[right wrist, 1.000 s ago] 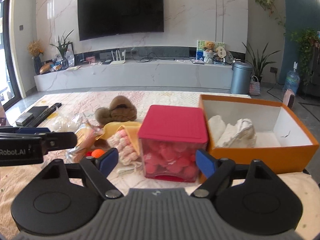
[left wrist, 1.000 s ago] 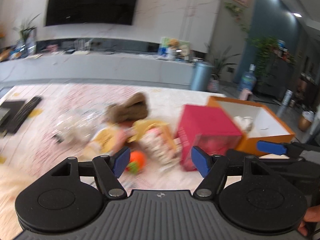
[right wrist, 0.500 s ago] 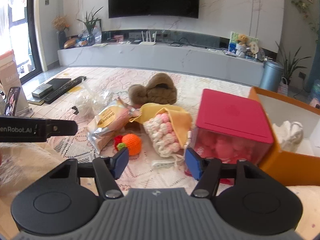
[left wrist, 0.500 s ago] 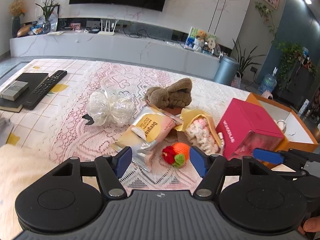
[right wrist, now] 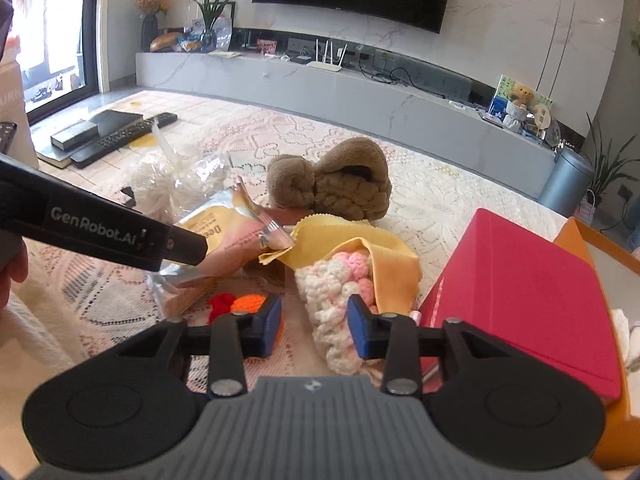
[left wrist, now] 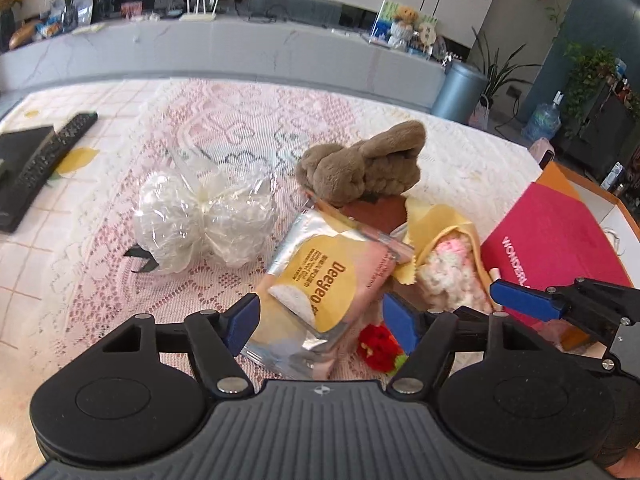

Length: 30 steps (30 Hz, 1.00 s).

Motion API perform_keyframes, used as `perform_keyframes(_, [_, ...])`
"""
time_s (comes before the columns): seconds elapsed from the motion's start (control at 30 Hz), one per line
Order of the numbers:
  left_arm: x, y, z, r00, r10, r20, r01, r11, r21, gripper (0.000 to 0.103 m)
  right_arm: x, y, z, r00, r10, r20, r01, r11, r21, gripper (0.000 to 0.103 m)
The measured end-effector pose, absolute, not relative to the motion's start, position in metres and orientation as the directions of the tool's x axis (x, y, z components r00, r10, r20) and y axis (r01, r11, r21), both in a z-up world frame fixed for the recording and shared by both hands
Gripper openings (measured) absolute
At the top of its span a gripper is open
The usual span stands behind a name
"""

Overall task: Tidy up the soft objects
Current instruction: 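Grasp the Deegeo snack packet with the left tool while the right tool grasps the pink crocheted flowers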

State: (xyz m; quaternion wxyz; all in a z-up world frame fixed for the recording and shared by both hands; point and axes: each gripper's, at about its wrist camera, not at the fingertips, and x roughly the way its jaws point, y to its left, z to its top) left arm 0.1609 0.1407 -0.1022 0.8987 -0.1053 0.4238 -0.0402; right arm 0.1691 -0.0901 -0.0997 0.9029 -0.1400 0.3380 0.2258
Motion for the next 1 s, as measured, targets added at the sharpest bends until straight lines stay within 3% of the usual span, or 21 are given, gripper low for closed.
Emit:
perform_keyframes(0.37, [0.180,0.129,-0.119,0.596,-0.113,-0.795,0.036,0.993,-0.114,0.095,0.179,-0.077,-0.124,0.684,0.271,-0.677,-0.502,0.849,-0.167,0.036])
perform_keyframes(0.6, [0.185,0.115,-0.127,0.568,-0.085,-0.819,0.074,0.996,-0.051,0.095,0.173,-0.072,-0.130,0.721,0.226,-0.655,-0.483,0.842,-0.241,0.036])
perform_keyframes(0.73, [0.184,0.120,-0.127,0.573,-0.086,-0.815,0.044,0.996,-0.074,0.078,0.175,-0.069,-0.135,0.740,0.204,-0.641,-0.468,0.841,-0.272,0.035])
perform_keyframes(0.77, [0.183,0.121,-0.127,0.575,-0.089,-0.813,0.041,0.996,-0.080,0.074,0.176,-0.068,-0.136,0.742,0.198,-0.641,-0.466,0.840,-0.280,0.033])
perform_keyframes(0.8, [0.181,0.121,-0.126,0.578,-0.088,-0.811,0.039,0.996,-0.081,0.072,0.176,-0.067,-0.138,0.745,0.185,-0.641,-0.460,0.838,-0.292,0.022])
perform_keyframes(1.0, [0.172,0.124,-0.116,0.601,-0.111,-0.792,0.031,0.993,-0.116,0.052,0.169,-0.074,-0.125,0.752,0.215,-0.623,-0.473,0.835,-0.282,0.014])
